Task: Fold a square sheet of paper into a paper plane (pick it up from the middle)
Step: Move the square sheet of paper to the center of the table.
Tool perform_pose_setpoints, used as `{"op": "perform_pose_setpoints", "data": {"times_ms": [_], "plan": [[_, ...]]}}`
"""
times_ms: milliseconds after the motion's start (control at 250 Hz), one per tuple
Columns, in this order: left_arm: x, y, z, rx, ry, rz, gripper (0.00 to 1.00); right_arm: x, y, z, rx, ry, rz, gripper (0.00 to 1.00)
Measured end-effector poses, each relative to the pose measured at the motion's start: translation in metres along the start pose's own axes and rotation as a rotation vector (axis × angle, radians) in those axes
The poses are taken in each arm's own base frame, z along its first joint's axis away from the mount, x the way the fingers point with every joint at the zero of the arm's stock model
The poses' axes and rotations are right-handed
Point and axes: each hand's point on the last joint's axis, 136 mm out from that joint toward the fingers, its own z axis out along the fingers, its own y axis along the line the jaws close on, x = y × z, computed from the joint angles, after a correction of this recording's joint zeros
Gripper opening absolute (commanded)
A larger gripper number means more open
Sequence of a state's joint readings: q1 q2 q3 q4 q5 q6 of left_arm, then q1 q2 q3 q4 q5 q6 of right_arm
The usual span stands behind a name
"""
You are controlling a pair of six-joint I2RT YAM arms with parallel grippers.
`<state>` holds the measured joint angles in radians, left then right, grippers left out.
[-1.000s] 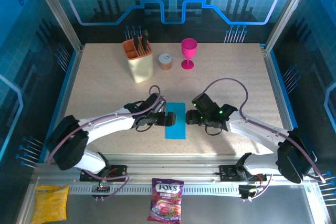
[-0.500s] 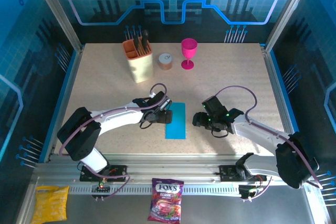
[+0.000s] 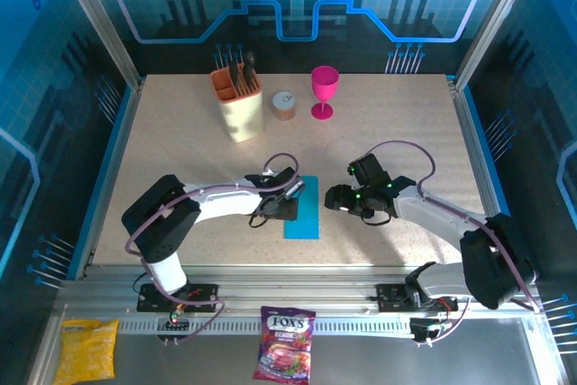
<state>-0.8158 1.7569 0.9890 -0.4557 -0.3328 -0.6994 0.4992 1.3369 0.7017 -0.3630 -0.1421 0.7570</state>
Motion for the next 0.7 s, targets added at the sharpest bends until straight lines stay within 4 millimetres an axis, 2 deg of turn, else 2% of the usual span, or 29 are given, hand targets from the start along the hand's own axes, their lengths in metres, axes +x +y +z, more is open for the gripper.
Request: {"op": "perform_pose_setpoints", "data": {"times_ms": [252,387,491,699], "plan": [[-0.010,-0.016,0.003,-0.018,0.007,-0.064,0.97,-0.008,0.000,0.001,-0.059,0.013,0.008,0.70],[-0.018,-0.028,-0.002,0.014,-0.006,-0.087,1.00,-0.014,-0.003,-0.001,-0.074,0.008,0.019,0.70],[-0.025,-0.032,-0.013,0.041,-0.030,-0.083,1.00,-0.017,-0.005,-0.003,-0.080,0.001,0.025,0.70],[-0.054,-0.050,-0.053,0.185,-0.101,-0.016,1.00,-0.023,-0.005,-0.010,-0.099,-0.024,0.031,0.69]]}}
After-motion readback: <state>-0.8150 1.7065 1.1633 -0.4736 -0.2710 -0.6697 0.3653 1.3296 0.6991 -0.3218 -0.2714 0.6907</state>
